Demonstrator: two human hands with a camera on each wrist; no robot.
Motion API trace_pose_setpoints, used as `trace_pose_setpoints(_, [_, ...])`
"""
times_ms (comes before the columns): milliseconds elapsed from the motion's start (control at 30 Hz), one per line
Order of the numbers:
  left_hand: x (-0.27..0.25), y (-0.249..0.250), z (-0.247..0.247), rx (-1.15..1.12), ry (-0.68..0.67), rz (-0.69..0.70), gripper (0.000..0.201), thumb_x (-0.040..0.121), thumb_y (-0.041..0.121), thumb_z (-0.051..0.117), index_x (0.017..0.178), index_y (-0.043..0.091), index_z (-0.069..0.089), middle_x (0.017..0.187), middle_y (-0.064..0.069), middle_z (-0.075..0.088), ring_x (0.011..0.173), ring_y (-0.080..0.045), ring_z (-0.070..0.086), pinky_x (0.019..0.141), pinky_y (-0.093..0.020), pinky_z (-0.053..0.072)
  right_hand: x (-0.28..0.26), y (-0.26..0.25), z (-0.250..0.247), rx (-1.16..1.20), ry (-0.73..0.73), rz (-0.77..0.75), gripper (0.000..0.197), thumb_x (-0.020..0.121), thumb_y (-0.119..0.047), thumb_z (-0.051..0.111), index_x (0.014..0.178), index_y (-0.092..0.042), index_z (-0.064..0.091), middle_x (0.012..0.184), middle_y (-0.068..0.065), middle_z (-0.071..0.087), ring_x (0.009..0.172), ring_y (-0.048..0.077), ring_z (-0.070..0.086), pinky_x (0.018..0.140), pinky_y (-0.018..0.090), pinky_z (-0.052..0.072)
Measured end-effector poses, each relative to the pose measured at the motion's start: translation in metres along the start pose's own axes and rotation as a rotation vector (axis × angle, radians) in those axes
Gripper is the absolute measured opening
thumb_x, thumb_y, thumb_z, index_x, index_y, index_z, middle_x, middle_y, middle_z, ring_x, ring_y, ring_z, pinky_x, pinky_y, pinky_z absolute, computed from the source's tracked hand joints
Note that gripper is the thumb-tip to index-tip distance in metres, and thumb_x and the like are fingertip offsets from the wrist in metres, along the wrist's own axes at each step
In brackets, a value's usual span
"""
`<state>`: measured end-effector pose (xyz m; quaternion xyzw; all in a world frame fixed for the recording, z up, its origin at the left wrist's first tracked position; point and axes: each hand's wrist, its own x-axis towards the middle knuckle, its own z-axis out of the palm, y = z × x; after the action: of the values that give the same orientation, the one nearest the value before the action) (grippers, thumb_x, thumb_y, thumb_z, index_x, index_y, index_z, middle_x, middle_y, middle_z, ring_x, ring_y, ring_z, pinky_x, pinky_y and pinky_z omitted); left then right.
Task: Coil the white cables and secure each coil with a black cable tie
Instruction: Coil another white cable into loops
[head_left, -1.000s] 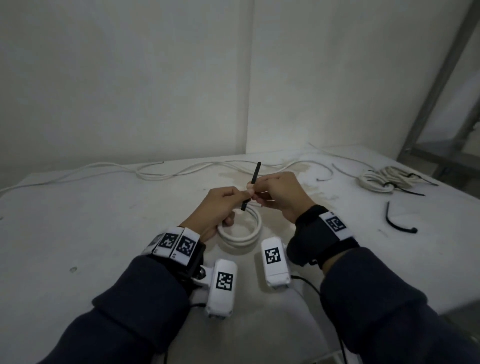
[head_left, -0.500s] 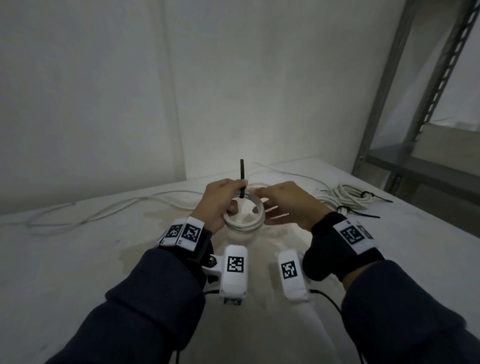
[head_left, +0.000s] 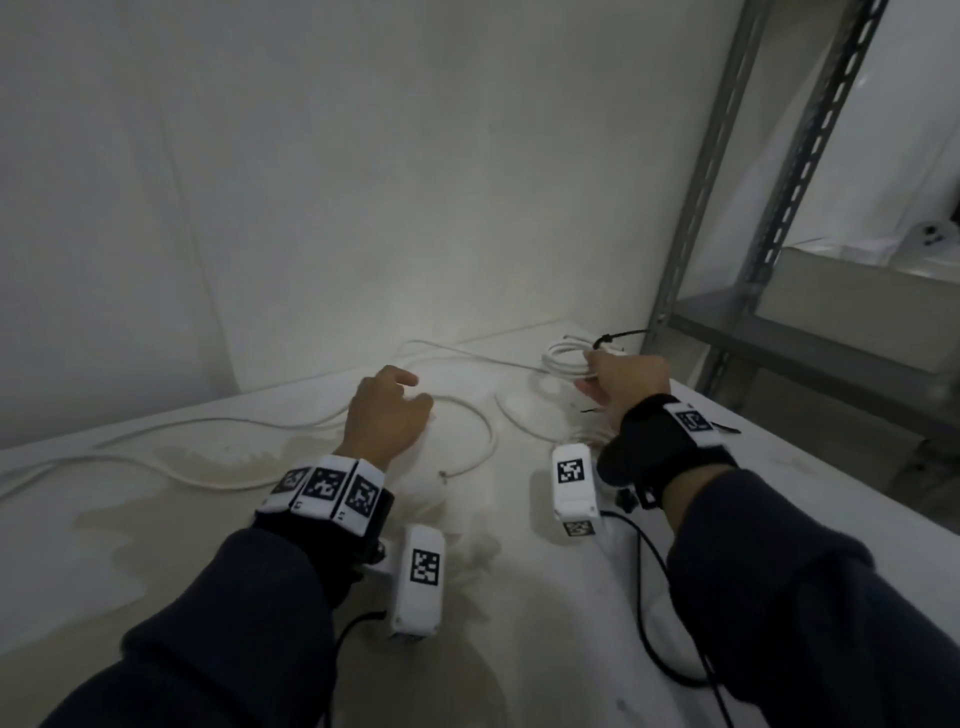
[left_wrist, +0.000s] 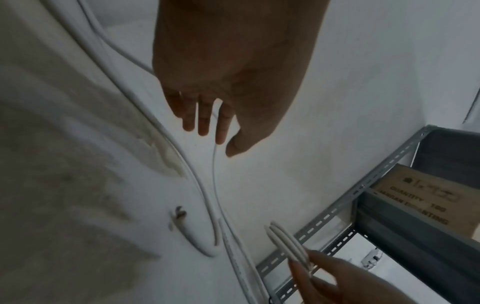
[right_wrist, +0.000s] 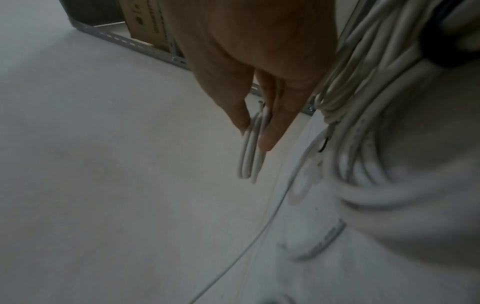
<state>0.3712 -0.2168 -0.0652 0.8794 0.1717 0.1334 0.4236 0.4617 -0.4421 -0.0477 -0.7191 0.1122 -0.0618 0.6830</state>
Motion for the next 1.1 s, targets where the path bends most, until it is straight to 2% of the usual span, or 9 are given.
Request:
trace_pose_setpoints(167, [-0.001, 0.005, 0.009, 0.235, -0.323, 0.101, 0.040, 0.082, 0.040, 0.071, 0.115, 0.020, 0.060, 0.105, 0.001, 0.054, 0.099, -0.017, 0.053, 0.084, -0.025, 0.040, 0.015, -0.004, 0.009, -0.674, 0.066, -0.089, 0.033, 0.101, -0.031, 0.041, 0.122, -0.010, 0.056, 0.125, 0.009, 0.062, 0.116, 0.028, 0.058, 0.089, 0.032, 0.043])
trace_pose_setpoints(367, [-0.003, 0.005, 0.010, 0.328, -0.489, 0.148, 0.025, 0.076, 0.026, 0.078, 0.095, 0.018, 0.064, 0.080, 0.005, 0.061, 0.068, -0.005, 0.055, 0.061, -0.018, 0.045, 0.036, 0.010, 0.015, -0.806, -0.121, -0.187, 0.050, 0.096, -0.035, 0.049, 0.144, -0.019, 0.042, 0.148, -0.003, 0.045, 0.132, 0.019, 0.047, 0.105, 0.030, 0.039])
trace_pose_setpoints(500, [-0.016, 0.008, 0.007, 0.314, -0.433, 0.243, 0.016, 0.088, 0.021, 0.065, 0.100, 0.011, 0.070, 0.087, 0.003, 0.061, 0.080, -0.008, 0.053, 0.071, -0.017, 0.040, 0.010, -0.008, 0.011, -0.487, -0.160, -0.077, 0.036, 0.096, -0.022, 0.051, 0.127, -0.005, 0.054, 0.123, 0.012, 0.060, 0.114, 0.029, 0.059, 0.086, 0.029, 0.050])
trace_pose_setpoints(600, [-0.028, 0.008, -0.005, -0.193, -0.175, 0.194, 0.018, 0.093, 0.017, 0.059, 0.105, 0.005, 0.066, 0.082, 0.001, 0.059, 0.081, -0.014, 0.053, 0.070, -0.020, 0.042, -0.011, -0.011, 0.017, -0.345, -0.209, 0.029, 0.043, 0.087, -0.018, 0.065, 0.123, 0.000, 0.053, 0.114, 0.015, 0.056, 0.102, 0.033, 0.063, 0.069, 0.030, 0.056])
trace_pose_setpoints(667, [-0.044, 0.010, -0.019, -0.387, -0.048, 0.232, 0.009, 0.092, 0.013, 0.061, 0.098, 0.008, 0.066, 0.078, 0.001, 0.058, 0.074, -0.012, 0.053, 0.063, -0.013, 0.043, -0.039, -0.019, 0.024, -0.260, -0.398, 0.134, 0.037, 0.089, -0.029, 0.066, 0.108, 0.002, 0.058, 0.105, 0.020, 0.062, 0.082, 0.031, 0.067, 0.066, 0.031, 0.056])
trace_pose_setpoints(733, [-0.065, 0.009, -0.032, -0.347, -0.132, 0.331, 0.004, 0.089, 0.010, 0.064, 0.091, 0.013, 0.066, 0.077, 0.005, 0.060, 0.068, -0.005, 0.052, 0.061, -0.008, 0.043, -0.072, -0.028, 0.034, -0.134, -0.597, 0.235, 0.037, 0.092, -0.035, 0.062, 0.099, 0.001, 0.059, 0.092, 0.020, 0.065, 0.071, 0.027, 0.069, 0.068, 0.032, 0.058])
trace_pose_setpoints(833, [-0.099, 0.003, -0.052, -0.183, -0.403, 0.412, 0.005, 0.086, 0.010, 0.068, 0.090, 0.014, 0.067, 0.075, 0.007, 0.059, 0.067, -0.004, 0.052, 0.063, -0.010, 0.043, -0.117, -0.044, 0.052, 0.054, -0.688, 0.254, 0.019, 0.097, -0.013, 0.051, 0.086, 0.001, 0.058, 0.078, 0.015, 0.061, 0.050, 0.015, 0.065, 0.049, 0.021, 0.054])
trace_pose_setpoints(967, [-0.135, -0.007, -0.090, -0.366, -0.360, 0.085, 0.040, 0.093, 0.044, 0.053, 0.105, 0.008, 0.065, 0.092, -0.003, 0.069, 0.079, -0.012, 0.064, 0.073, -0.019, 0.048, -0.169, -0.067, 0.058, -0.082, -0.833, 0.016, 0.023, 0.096, -0.001, 0.041, 0.094, -0.003, 0.064, 0.071, 0.005, 0.057, 0.046, 0.009, 0.050, 0.045, 0.017, 0.042])
trace_pose_setpoints(1100, [-0.162, -0.019, -0.140, -1.185, -0.326, -0.314, 0.074, 0.085, 0.068, 0.045, 0.115, 0.001, 0.052, 0.112, -0.020, 0.064, 0.098, -0.031, 0.065, 0.084, -0.040, 0.053, -0.228, -0.089, 0.038, -0.265, -1.312, -0.107, 0.025, 0.091, 0.005, 0.046, 0.101, 0.000, 0.067, 0.063, 0.004, 0.058, 0.055, 0.012, 0.051, 0.055, 0.019, 0.043])
